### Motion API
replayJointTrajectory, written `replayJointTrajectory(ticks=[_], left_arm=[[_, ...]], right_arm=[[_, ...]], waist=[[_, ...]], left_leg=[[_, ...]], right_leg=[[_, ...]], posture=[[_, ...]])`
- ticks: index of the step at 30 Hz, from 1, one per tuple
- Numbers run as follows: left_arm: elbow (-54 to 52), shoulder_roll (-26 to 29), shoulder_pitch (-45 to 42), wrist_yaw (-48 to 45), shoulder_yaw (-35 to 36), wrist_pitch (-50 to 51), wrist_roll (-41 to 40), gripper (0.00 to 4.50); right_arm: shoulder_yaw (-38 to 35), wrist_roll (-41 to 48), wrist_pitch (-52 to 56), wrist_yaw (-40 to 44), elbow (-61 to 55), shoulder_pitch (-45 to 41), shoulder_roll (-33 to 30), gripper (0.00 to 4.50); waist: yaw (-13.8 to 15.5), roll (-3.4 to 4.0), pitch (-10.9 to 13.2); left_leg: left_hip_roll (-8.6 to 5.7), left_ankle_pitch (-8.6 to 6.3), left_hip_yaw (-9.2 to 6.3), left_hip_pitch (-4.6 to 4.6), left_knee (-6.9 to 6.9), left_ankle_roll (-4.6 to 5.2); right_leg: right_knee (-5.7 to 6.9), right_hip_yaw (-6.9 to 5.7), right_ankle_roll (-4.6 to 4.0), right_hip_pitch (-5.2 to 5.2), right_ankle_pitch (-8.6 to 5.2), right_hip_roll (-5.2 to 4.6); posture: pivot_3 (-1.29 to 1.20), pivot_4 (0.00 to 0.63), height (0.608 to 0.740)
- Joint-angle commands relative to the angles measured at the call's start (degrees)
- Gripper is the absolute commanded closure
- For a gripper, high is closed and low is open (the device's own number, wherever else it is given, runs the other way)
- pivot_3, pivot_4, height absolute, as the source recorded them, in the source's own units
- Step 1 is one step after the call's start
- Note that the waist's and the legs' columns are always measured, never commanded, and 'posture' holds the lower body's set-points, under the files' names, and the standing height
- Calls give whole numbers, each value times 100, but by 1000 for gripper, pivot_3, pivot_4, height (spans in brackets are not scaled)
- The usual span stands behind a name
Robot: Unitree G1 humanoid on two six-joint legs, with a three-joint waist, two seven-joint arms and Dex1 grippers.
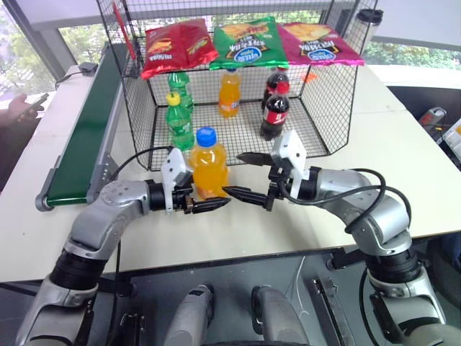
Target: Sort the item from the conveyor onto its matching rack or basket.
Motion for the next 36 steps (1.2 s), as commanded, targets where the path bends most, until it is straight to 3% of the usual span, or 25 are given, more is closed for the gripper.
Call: replayJointTrajectory(ticks=[1, 17, 20, 23, 30, 31, 32, 36], left_arm=[[-61, -229, -246, -202, -185, -307, 129, 1518], [386, -795, -414, -513, -495, -557, 614, 1518], [391, -800, -405, -549, -483, -569, 636, 1518], [419, -790, -394, -581, -482, -588, 663, 1518], [474, -795, -401, -493, -461, -626, 774, 1518], [500, -811, -408, -456, -447, -639, 794, 438], [516, -816, -413, -475, -443, -637, 783, 69], [516, -804, -420, -536, -447, -598, 780, 69]], right_arm=[[-202, 94, 29, -144, -55, -235, 94, 0], [-260, 318, 198, -331, -117, -430, 194, 0], [-286, 357, 197, -361, -123, -434, 213, 886], [-322, 426, 195, -334, -148, -429, 224, 2188], [-289, 408, 235, -309, -194, -414, 157, 2204], [-280, 401, 236, -307, -198, -410, 149, 2204], [-275, 400, 237, -307, -201, -407, 147, 2204], [-253, 382, 235, -337, -209, -400, 138, 2204]], waist=[[3, 0, 0], [-6, 0, 0], [-9, 0, 0], [-7, 1, 0], [-6, 1, 0], [-5, 0, 0], [-4, 1, 0], [-5, 1, 0]], left_leg=[[0, 0, 0, 0, 0, 0], [0, 0, 0, 0, 1, 1], [0, 1, 0, 0, 1, 1], [0, 1, -1, 1, 2, 1], [-1, 1, -1, 1, 2, 1], [-1, 1, -1, 1, 2, 1], [-1, 1, -1, 1, 2, 1], [-1, 1, 0, 1, 2, 1]], right_leg=[[0, 0, 1, 0, 0, 0], [2, -1, 18, 0, 10, 2], [2, -1, 18, 0, 10, 2], [4, -2, 18, 1, 10, 3], [3, -2, 19, 1, 10, 3], [3, -2, 19, 1, 10, 3], [3, -2, 19, 1, 10, 2], [3, -2, 19, 1, 11, 2]], posture=[[0, 150, 739], [0, 150, 739], [0, 150, 739], [0, 150, 739], [0, 150, 739], [0, 150, 739], [0, 150, 739], [0, 150, 739]])
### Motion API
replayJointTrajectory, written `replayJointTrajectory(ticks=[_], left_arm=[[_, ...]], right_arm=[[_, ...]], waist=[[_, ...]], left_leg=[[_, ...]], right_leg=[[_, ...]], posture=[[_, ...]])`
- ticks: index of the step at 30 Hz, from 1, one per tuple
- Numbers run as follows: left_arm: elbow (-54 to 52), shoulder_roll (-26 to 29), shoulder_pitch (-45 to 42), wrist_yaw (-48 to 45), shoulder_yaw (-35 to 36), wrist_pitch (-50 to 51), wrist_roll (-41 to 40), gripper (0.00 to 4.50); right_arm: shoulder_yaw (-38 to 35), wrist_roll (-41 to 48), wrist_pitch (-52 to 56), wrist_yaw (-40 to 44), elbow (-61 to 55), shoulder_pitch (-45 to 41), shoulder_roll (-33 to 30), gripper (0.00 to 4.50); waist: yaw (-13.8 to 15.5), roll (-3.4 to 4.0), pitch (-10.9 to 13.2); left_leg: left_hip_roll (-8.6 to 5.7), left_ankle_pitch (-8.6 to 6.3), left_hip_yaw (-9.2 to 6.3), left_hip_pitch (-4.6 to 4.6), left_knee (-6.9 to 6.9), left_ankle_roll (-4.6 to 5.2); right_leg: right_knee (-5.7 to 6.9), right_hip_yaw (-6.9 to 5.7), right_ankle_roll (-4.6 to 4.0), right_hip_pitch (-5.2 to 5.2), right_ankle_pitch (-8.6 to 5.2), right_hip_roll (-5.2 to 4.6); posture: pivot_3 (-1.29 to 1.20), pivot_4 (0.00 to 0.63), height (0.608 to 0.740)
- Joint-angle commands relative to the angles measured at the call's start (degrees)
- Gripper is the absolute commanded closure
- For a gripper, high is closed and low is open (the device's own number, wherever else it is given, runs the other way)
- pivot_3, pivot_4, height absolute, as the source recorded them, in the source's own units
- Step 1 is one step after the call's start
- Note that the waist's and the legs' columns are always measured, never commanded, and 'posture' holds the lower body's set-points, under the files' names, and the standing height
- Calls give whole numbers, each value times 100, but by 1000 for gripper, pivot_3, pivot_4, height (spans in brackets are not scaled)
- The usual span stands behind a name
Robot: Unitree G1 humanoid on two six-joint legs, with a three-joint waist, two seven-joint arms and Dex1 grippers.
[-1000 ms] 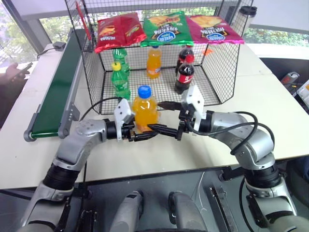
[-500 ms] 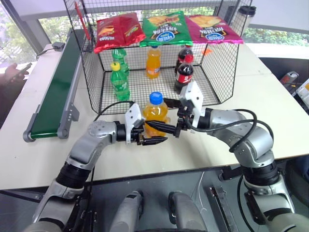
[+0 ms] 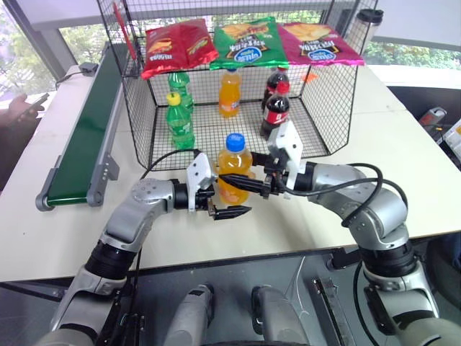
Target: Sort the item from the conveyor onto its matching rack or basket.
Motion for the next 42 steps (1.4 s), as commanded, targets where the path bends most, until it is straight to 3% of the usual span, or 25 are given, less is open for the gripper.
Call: replayJointTrajectory(ticks=[1, 7, 14, 20, 24, 34, 42], left_arm=[[-102, -8, -69, -14, -2, -156, 85, 69], [-24, 76, 8, 190, 179, -300, 306, 69], [-130, 360, 381, 867, 940, -300, 344, 69], [-570, 252, 895, 1700, 1804, 86, 52, 69], [-835, 20, 1074, 2442, 2146, 101, 136, 69], [-1425, -433, 1191, 3058, 1865, 303, 97, 69], [-1685, -538, 1383, 3105, 1614, 409, 71, 69]], right_arm=[[-217, 48, -115, -28, -188, -127, -12, 2204], [-191, -9, -163, -45, -170, -120, -31, 2204], [-198, -487, -418, -537, 223, -266, 183, 2204], [-163, -1171, -907, -1256, 1143, -800, 774, 2204], [-56, -1690, -1613, -1585, 2349, -1289, 1333, 2204], [-234, -2496, -3446, -2078, 5239, -2337, 2017, 2204], [-395, -2753, -4254, -2211, 6439, -2770, 2059, 2204]], waist=[[-4, 0, 0], [-2, 0, 0], [-18, 0, 0], [-4, 2, 1], [-14, 1, 0], [-26, 3, 1], [-44, 4, 2]], left_leg=[[0, 0, 0, 0, 0, 0], [0, 0, 0, 0, 0, 0], [0, 0, 0, 1, 0, 0], [0, 0, 0, 2, 0, -1], [-1, 1, 2, 2, 0, -1], [-4, 2, 11, 4, 0, -4], [-3, 2, 11, 5, -2, -4]], right_leg=[[0, 0, 0, 0, 0, 0], [0, 0, 1, 0, 1, 0], [2, 1, 1, 0, 1, 0], [5, 2, 1, -4, 2, 3], [4, 1, 19, -3, 15, 5], [5, 6, 25, -5, 23, 20], [9, 7, 25, -6, 23, 24]], posture=[[0, 150, 739], [0, 150, 739], [0, 150, 739], [0, 150, 739], [0, 150, 739], [0, 150, 739], [0, 150, 739]])
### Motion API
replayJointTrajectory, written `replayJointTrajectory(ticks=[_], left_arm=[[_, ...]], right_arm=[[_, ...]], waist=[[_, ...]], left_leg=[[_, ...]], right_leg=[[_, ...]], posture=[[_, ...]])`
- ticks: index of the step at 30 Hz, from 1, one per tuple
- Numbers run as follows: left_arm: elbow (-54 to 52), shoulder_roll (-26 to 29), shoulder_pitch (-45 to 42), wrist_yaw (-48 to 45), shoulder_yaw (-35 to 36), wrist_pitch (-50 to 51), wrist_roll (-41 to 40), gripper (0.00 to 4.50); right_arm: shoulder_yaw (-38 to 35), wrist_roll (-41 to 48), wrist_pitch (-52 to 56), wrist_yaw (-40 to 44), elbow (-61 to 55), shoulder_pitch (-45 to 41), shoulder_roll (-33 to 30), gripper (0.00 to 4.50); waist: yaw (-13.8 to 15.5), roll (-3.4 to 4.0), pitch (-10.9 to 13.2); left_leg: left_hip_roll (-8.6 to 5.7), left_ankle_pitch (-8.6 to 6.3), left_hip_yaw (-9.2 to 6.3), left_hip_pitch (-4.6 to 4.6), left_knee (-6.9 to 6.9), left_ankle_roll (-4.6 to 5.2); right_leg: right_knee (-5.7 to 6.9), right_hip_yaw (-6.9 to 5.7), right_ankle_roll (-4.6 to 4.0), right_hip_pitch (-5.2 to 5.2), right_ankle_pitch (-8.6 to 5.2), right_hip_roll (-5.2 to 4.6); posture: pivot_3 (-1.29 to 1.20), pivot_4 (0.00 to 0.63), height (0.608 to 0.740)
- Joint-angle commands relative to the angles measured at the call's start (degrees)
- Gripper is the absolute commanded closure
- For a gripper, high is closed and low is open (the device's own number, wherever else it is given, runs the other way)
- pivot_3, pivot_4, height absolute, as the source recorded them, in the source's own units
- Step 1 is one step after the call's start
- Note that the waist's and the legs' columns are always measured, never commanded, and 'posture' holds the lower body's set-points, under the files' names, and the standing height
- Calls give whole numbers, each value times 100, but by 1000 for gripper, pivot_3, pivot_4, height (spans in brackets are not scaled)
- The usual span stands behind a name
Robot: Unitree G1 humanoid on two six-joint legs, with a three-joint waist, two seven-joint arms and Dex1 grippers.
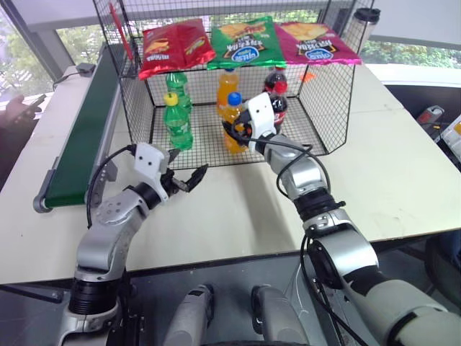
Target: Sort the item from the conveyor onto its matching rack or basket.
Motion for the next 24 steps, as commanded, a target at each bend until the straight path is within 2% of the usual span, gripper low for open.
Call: replayJointTrajectory(ticks=[1, 3, 5, 7, 8, 15, 24], left_arm=[[-247, -23, 11, 65, -13, -47, -22, 69], [-239, -31, 3, 84, -35, -49, -10, 69], [-240, -31, -3, 100, -57, -52, -9, 0], [-228, -46, 1, 116, -105, -67, 9, 0], [-219, -50, 6, 117, -130, -78, 22, 0], [-185, -21, 57, 94, -171, -107, 25, 0], [-115, -55, 107, 112, -221, -165, 61, 0]], right_arm=[[-239, -68, -486, -99, 216, -460, 35, 2204], [-275, -76, -583, -67, 399, -529, 55, 2204], [-301, -110, -659, -51, 501, -563, 74, 1102], [-311, -135, -704, -41, 543, -571, 95, 347], [-312, -148, -718, -30, 540, -568, 105, 132], [-346, -141, -594, 34, 141, -504, 126, 132], [-491, -165, -59, -41, -1127, -196, -203, 132]], waist=[[-2, 0, 0], [-2, 1, 0], [-10, 1, 0], [-14, 2, 0], [-13, 2, 0], [-8, 2, -1], [10, 3, -1]], left_leg=[[0, 0, 0, 0, 0, 0], [1, 1, 0, 1, 0, -1], [1, 1, 0, 1, 0, -1], [1, 1, 0, 1, 0, -1], [1, 1, 0, 2, 0, -1], [1, 1, 0, 5, 1, -2], [1, 1, 0, 6, 1, -2]], right_leg=[[0, 0, -2, 0, 1, 1], [0, 0, -2, 0, 1, 2], [0, 1, -3, 0, 1, 2], [0, 2, -2, 0, 1, 2], [0, 2, -2, 0, 1, 2], [2, 3, -3, 2, 2, 3], [3, 4, -3, 2, 2, 2]], posture=[[0, 150, 739], [0, 150, 739], [0, 150, 739], [0, 150, 739], [0, 150, 739], [0, 150, 739], [0, 150, 739]])
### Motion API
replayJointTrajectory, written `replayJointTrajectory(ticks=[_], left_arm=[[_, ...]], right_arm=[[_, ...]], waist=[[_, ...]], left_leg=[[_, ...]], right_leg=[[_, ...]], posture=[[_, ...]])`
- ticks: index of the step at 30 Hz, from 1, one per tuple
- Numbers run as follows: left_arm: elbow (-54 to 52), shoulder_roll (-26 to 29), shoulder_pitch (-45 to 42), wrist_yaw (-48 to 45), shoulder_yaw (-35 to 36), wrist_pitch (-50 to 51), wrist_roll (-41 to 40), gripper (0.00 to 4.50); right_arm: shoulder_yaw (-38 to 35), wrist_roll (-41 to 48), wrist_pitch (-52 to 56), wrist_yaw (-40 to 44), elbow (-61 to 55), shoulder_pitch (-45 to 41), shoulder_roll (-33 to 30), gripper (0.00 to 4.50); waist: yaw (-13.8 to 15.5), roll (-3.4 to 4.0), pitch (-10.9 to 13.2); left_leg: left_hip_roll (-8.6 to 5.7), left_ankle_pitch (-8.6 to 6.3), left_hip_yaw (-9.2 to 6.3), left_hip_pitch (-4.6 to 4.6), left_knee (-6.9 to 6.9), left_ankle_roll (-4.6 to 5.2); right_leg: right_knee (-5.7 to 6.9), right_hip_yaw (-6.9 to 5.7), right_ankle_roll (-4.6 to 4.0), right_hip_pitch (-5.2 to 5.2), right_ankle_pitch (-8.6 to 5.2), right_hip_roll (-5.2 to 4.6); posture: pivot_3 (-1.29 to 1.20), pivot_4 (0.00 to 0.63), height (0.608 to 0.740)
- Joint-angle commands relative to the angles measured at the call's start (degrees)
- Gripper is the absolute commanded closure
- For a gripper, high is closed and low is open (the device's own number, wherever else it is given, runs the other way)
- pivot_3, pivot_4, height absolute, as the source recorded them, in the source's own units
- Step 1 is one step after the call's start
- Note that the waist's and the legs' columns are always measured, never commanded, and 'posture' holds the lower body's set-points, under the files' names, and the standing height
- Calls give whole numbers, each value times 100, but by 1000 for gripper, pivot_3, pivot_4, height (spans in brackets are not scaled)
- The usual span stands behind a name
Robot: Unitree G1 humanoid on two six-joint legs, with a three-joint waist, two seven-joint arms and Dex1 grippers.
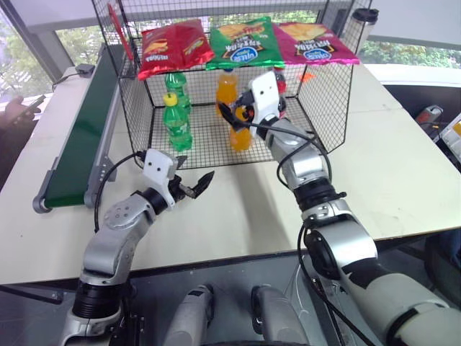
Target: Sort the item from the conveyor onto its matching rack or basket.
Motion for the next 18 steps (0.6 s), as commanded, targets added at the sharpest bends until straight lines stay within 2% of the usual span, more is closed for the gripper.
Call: replayJointTrajectory(ticks=[1, 5, 9, 14, 18], left_arm=[[-110, -21, 44, 13, -11, -152, 46, 0], [-132, -17, 96, -33, -16, -145, 20, 0], [-193, 50, 204, -79, 34, -116, 5, 0], [-340, 171, 472, -50, 69, -59, 57, 0], [-557, 306, 757, -82, 33, -35, 84, 0]], right_arm=[[-165, -15, 169, -80, -652, 115, -236, 132], [-216, 1, 559, -42, -1323, 454, -543, 132], [-199, 279, 1381, 294, -2496, 1081, -829, 132], [85, 1208, 2656, 1134, -4704, 2450, -1123, 132], [228, 1690, 3331, 1527, -5680, 3221, -1441, 132]], waist=[[19, 0, 0], [28, 0, 0], [21, 1, -1], [11, 3, -2], [25, 3, -1]], left_leg=[[0, 0, 0, 0, 0, 0], [-1, 0, 0, 0, 1, 0], [0, 0, 1, 0, 0, 0], [3, -2, 0, 1, -2, 3], [4, -3, 0, 0, -1, 3]], right_leg=[[0, 0, 0, 0, 0, 0], [0, 1, -1, 2, -1, -2], [-1, 2, -1, 1, -1, -3], [-1, 6, 0, 2, -2, -12], [-4, 7, -21, 3, -15, -17]], posture=[[0, 150, 739], [0, 150, 739], [0, 150, 739], [0, 150, 739], [0, 150, 739]])
